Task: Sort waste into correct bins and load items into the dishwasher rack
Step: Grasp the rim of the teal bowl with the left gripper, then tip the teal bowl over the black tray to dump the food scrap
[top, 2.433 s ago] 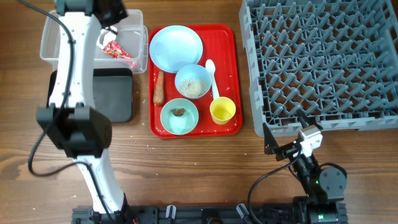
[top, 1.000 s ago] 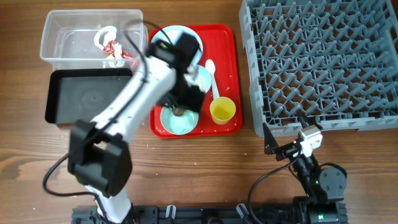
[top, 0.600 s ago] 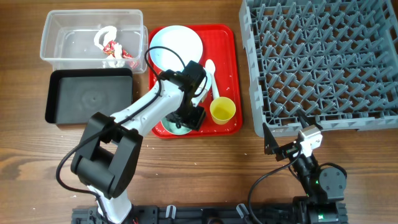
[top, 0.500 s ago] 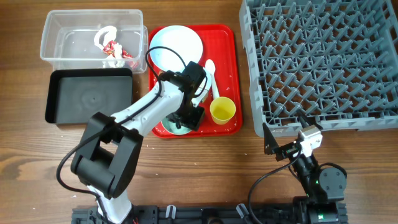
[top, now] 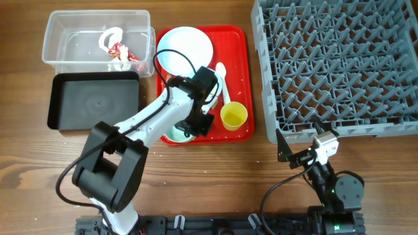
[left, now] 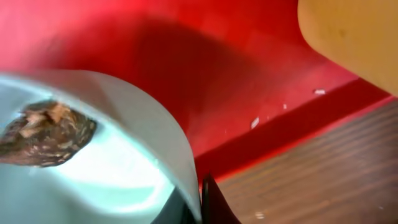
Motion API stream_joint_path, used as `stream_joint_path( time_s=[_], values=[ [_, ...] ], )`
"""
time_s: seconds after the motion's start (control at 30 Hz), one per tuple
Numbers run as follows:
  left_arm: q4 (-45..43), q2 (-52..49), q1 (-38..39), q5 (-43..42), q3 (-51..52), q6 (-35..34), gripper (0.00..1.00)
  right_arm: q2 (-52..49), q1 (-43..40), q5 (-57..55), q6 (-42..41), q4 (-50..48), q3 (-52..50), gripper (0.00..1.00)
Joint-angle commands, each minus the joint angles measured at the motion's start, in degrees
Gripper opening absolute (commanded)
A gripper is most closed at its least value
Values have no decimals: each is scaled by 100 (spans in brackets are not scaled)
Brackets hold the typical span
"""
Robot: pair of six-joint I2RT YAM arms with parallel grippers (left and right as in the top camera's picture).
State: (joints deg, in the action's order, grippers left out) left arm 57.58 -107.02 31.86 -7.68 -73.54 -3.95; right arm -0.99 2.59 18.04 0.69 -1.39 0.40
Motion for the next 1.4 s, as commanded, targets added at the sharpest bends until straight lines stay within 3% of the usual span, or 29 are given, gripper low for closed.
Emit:
stream_joint_path(
  time_s=[0.0, 0.2, 0.47, 0.73, 0.83, 0.93, 1.13, 1.37],
  values=[
    [219, 409, -284, -387, -455, -426, 4, 46, 39, 116, -68, -31, -11, 100],
    [269, 1119, -1178, -1469, -636, -426, 4, 46, 39, 116, -70, -31, -11, 100],
    [271, 1257, -3329, -2734, -634, -369, 4, 46, 39, 116, -70, -31, -11, 100],
    [243, 1047, -5650, -4784, -551, 651, 4, 46, 39, 116, -70, -31, -11, 100],
    [98, 737, -6520, -6127, -125, 1259, 4, 46, 39, 116, -70, -31, -11, 100],
    [101, 367, -7082, -6935, 87, 1609, 4, 46, 39, 116, -70, -31, -11, 100],
    [-243, -227, -7667, -8196, 107, 1718, 4, 46, 39, 116, -70, -31, -11, 99],
    [-671, -227, -7676, -8268, 105, 1397, 4, 46, 39, 116, -72, -31, -11, 100]
  ],
)
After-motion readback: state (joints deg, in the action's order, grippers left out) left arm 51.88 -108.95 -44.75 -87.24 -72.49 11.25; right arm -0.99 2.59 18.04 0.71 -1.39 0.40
